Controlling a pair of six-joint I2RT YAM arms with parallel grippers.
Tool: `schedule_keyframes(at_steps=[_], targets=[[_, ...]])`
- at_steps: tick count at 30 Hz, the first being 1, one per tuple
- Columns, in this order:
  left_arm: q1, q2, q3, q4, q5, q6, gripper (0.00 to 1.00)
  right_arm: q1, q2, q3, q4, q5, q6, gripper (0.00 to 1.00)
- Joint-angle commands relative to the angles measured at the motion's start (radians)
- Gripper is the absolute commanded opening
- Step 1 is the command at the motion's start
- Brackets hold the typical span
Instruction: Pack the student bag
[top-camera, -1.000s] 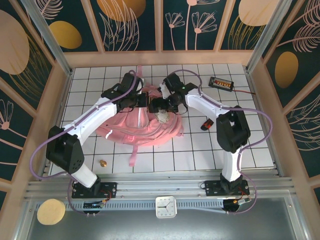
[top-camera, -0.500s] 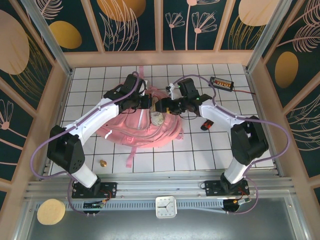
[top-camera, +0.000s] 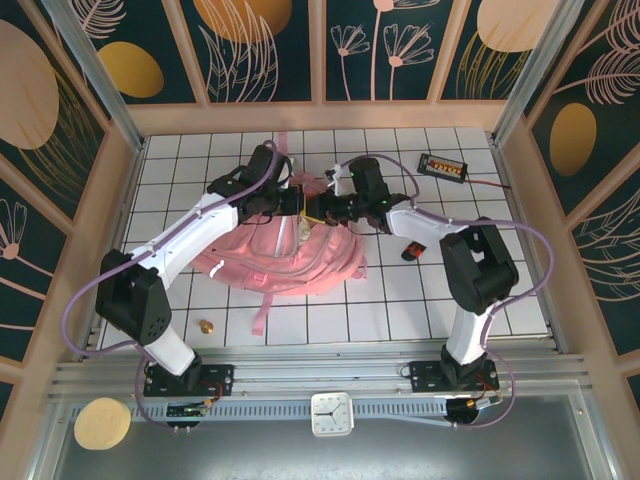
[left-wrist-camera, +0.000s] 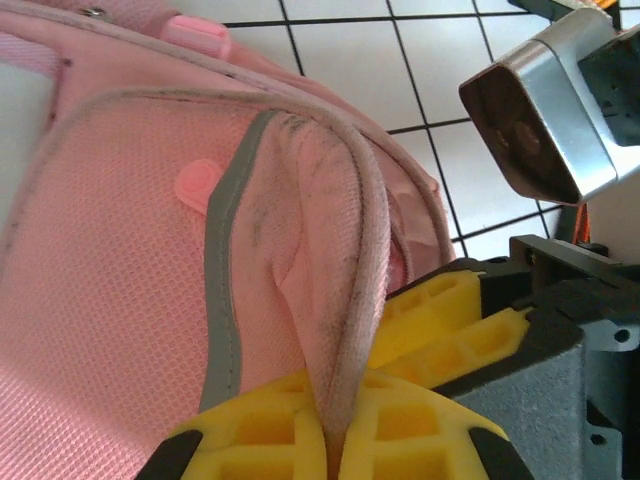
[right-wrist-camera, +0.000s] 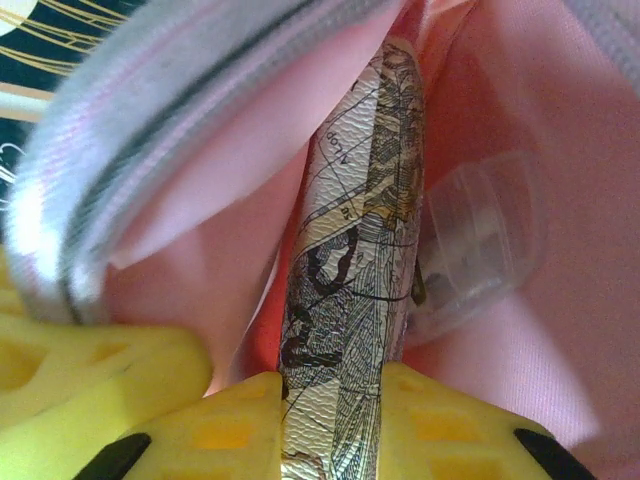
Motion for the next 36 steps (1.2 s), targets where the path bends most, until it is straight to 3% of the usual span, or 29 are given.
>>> schedule_keyframes(at_steps=[1, 6, 11, 21, 24, 26, 36], targets=[[-0.022, -0.004, 0.077, 0.104, 0.119, -0.036, 0.00, 0.031, 0.068, 0.074, 0.081, 0.012, 0.050, 0.23], [-0.023, 0.015, 0.099, 0.107, 0.125, -0.041, 0.00, 0.056, 0.143, 0.149, 0.121, 0.035, 0.100, 0.23], [-0.022, 0.026, 0.112, 0.136, 0.136, -0.064, 0.00, 0.087, 0.160, 0.192, 0.009, 0.083, 0.022, 0.23], [-0.022, 0.062, 0.178, 0.134, 0.148, -0.059, 0.00, 0.183, 0.154, 0.130, 0.062, 0.196, 0.099, 0.23], [-0.022, 0.062, 0.180, 0.137, 0.149, -0.054, 0.00, 0.174, 0.144, 0.148, 0.008, 0.233, 0.074, 0.28], [-0.023, 0.062, 0.180, 0.131, 0.141, -0.044, 0.00, 0.151, 0.110, 0.125, -0.005, 0.257, 0.065, 0.39], [-0.021, 0.023, 0.092, 0.070, 0.068, 0.041, 0.00, 0.063, -0.137, -0.027, -0.031, 0.264, -0.103, 0.54]])
